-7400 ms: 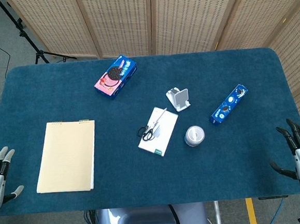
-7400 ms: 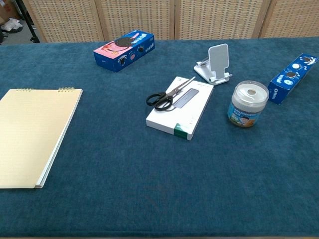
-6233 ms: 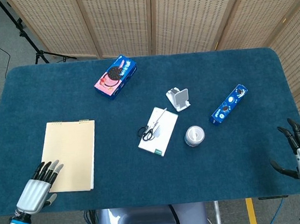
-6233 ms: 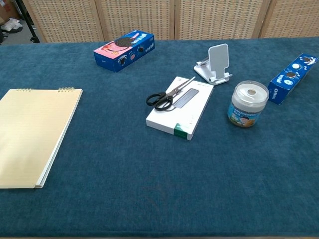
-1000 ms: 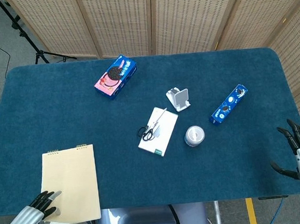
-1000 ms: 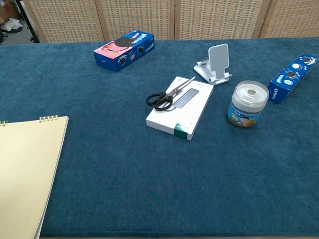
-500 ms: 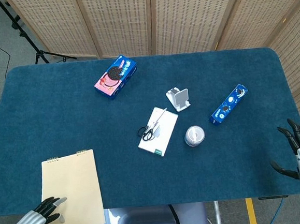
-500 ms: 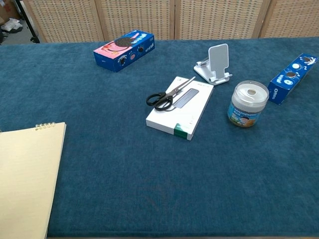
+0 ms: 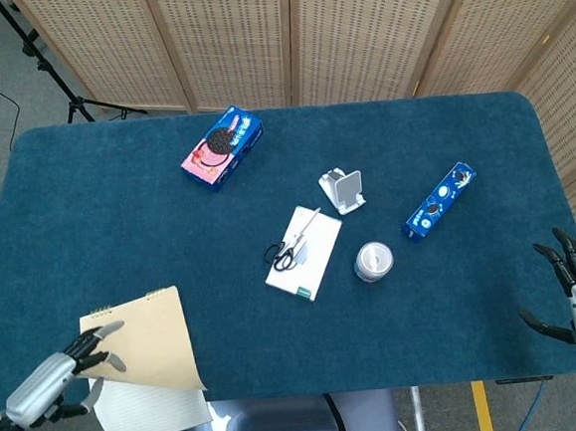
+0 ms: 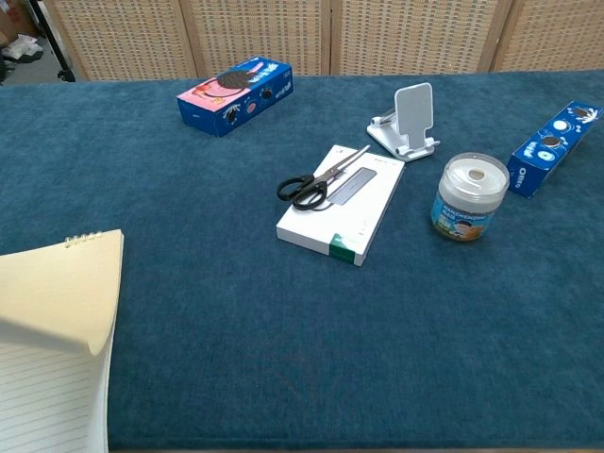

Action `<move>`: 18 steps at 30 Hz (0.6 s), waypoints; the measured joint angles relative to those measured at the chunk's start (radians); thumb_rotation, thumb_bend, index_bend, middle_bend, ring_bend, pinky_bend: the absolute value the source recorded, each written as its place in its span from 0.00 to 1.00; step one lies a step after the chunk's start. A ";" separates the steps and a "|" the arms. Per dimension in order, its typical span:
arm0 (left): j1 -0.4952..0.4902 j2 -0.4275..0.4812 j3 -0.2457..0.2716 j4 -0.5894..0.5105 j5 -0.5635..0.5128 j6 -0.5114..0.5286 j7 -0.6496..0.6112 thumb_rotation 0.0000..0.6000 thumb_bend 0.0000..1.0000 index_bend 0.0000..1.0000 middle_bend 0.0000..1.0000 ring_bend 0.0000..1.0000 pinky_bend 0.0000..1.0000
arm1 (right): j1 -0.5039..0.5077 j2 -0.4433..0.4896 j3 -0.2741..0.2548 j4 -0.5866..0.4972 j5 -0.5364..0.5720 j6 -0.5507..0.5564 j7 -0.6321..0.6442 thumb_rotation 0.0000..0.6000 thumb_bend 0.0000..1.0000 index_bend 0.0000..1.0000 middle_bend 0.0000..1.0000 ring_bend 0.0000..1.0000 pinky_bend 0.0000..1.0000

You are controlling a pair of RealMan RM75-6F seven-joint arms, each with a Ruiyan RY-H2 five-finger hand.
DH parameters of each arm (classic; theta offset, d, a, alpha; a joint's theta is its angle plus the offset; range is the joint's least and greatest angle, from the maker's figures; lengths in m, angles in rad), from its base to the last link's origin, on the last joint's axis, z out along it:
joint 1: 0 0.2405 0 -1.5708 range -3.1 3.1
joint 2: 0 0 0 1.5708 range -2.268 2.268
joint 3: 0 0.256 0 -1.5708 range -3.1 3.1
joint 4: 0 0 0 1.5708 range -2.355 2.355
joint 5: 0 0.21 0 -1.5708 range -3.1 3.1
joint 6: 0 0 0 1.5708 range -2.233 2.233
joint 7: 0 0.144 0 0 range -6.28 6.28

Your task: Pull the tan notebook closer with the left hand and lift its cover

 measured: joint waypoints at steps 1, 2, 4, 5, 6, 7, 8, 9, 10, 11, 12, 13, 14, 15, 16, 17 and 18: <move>-0.009 0.006 -0.016 -0.011 -0.033 -0.011 -0.022 1.00 0.64 0.88 0.00 0.00 0.00 | 0.000 0.000 0.000 0.000 0.001 0.000 0.000 1.00 0.23 0.13 0.00 0.00 0.00; -0.018 0.011 -0.033 -0.022 -0.067 -0.024 -0.039 1.00 0.65 0.88 0.00 0.00 0.00 | 0.000 0.000 0.001 0.000 0.002 0.000 0.001 1.00 0.23 0.13 0.00 0.00 0.00; -0.041 0.021 -0.083 -0.045 -0.159 -0.062 -0.062 1.00 0.65 0.88 0.00 0.00 0.00 | 0.000 0.001 0.001 0.000 0.004 -0.001 0.001 1.00 0.23 0.13 0.00 0.00 0.00; -0.049 0.024 -0.102 -0.052 -0.193 -0.079 -0.066 1.00 0.65 0.88 0.00 0.00 0.00 | 0.000 0.001 0.002 0.000 0.005 -0.001 0.002 1.00 0.23 0.13 0.00 0.00 0.00; -0.057 0.027 -0.121 -0.057 -0.226 -0.097 -0.069 1.00 0.65 0.88 0.00 0.00 0.00 | 0.000 0.001 0.003 0.000 0.006 -0.001 0.002 1.00 0.23 0.13 0.00 0.00 0.00; -0.065 0.029 -0.140 -0.061 -0.257 -0.115 -0.070 1.00 0.65 0.88 0.00 0.00 0.00 | 0.000 0.001 0.003 0.000 0.007 -0.001 0.002 1.00 0.23 0.13 0.00 0.00 0.00; -0.075 0.030 -0.164 -0.063 -0.296 -0.139 -0.067 1.00 0.65 0.88 0.00 0.00 0.00 | 0.001 0.001 0.003 0.000 0.007 -0.002 0.001 1.00 0.23 0.13 0.00 0.00 0.00; -0.081 0.030 -0.181 -0.064 -0.325 -0.155 -0.063 1.00 0.65 0.88 0.00 0.00 0.00 | 0.001 0.001 0.003 0.001 0.008 -0.004 0.001 1.00 0.23 0.13 0.00 0.00 0.00; -0.088 0.029 -0.199 -0.063 -0.355 -0.171 -0.057 1.00 0.65 0.88 0.00 0.00 0.00 | 0.001 0.000 0.002 0.001 0.007 -0.005 0.000 1.00 0.23 0.13 0.00 0.00 0.00; -0.095 0.027 -0.216 -0.058 -0.386 -0.187 -0.048 1.00 0.64 0.88 0.00 0.00 0.00 | 0.002 -0.001 0.001 0.001 0.006 -0.006 -0.003 1.00 0.23 0.13 0.00 0.00 0.00; -0.105 0.022 -0.239 -0.049 -0.432 -0.212 -0.032 1.00 0.64 0.88 0.00 0.00 0.00 | 0.003 -0.002 0.001 0.001 0.005 -0.008 -0.005 1.00 0.23 0.13 0.00 0.00 0.00; -0.112 0.018 -0.258 -0.042 -0.466 -0.232 -0.018 1.00 0.64 0.88 0.00 0.00 0.00 | 0.004 -0.003 0.000 0.000 0.005 -0.009 -0.007 1.00 0.23 0.13 0.00 0.00 0.00; -0.120 0.013 -0.276 -0.034 -0.500 -0.253 -0.003 1.00 0.65 0.88 0.00 0.00 0.00 | 0.004 -0.004 0.000 0.000 0.005 -0.010 -0.009 1.00 0.23 0.13 0.00 0.00 0.00; -0.130 0.005 -0.300 -0.022 -0.544 -0.283 0.021 1.00 0.64 0.88 0.00 0.00 0.00 | 0.004 -0.005 0.000 0.000 0.005 -0.010 -0.011 1.00 0.23 0.13 0.00 0.00 0.00; -0.138 -0.001 -0.318 -0.011 -0.575 -0.304 0.040 1.00 0.65 0.88 0.00 0.00 0.00 | 0.004 -0.005 0.000 0.000 0.005 -0.010 -0.013 1.00 0.23 0.13 0.00 0.00 0.00; -0.148 -0.011 -0.340 0.007 -0.615 -0.331 0.067 1.00 0.64 0.88 0.00 0.00 0.00 | 0.004 -0.007 0.000 0.000 0.004 -0.010 -0.015 1.00 0.23 0.13 0.00 0.00 0.00; -0.156 -0.020 -0.356 0.021 -0.644 -0.349 0.087 1.00 0.64 0.88 0.00 0.00 0.00 | 0.004 -0.007 -0.001 0.000 0.004 -0.009 -0.017 1.00 0.23 0.13 0.00 0.00 0.00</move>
